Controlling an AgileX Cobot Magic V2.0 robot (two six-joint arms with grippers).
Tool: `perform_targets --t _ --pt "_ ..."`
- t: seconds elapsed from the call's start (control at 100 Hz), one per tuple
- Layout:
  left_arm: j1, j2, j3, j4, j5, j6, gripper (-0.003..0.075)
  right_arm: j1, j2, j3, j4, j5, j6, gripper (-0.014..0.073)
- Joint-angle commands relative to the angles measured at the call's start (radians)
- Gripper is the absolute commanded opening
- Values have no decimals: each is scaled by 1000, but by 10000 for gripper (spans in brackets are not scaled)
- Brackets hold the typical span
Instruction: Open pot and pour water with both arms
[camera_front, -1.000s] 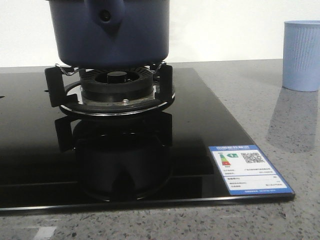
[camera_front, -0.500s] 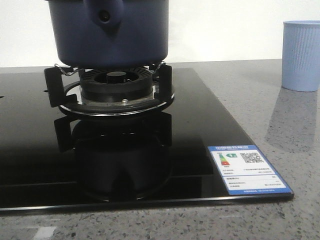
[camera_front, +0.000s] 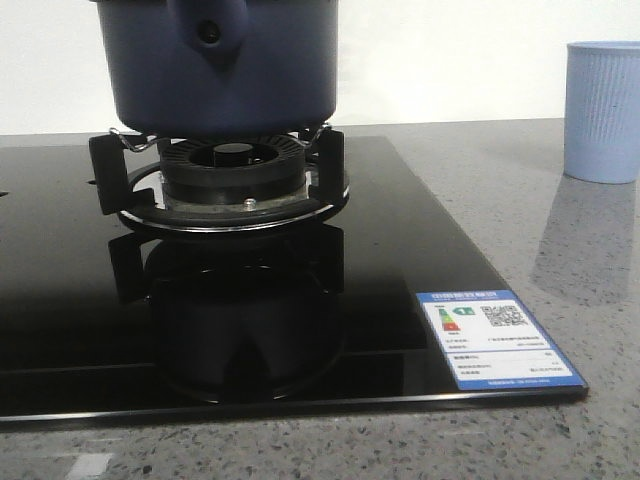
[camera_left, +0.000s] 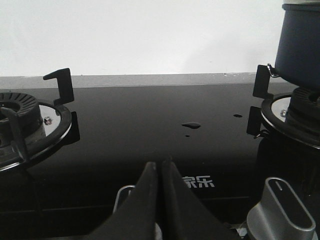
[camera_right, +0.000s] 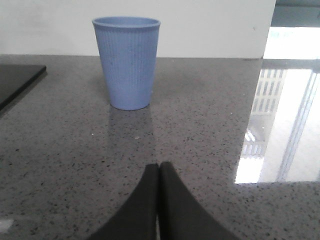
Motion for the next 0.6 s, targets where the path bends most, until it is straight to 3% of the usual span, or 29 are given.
perform_targets --t 0.0,0.11,0.59 --pt "5 -26 9 -4 -74 -4 -20 -1 -28 24 6 -36 -11 -70" --pt "5 -26 9 -4 -74 -4 -20 -1 -30 24 58 -3 -11 -70" --pt "5 -26 9 -4 -74 -4 -20 -1 -30 24 49 -10 -11 -70"
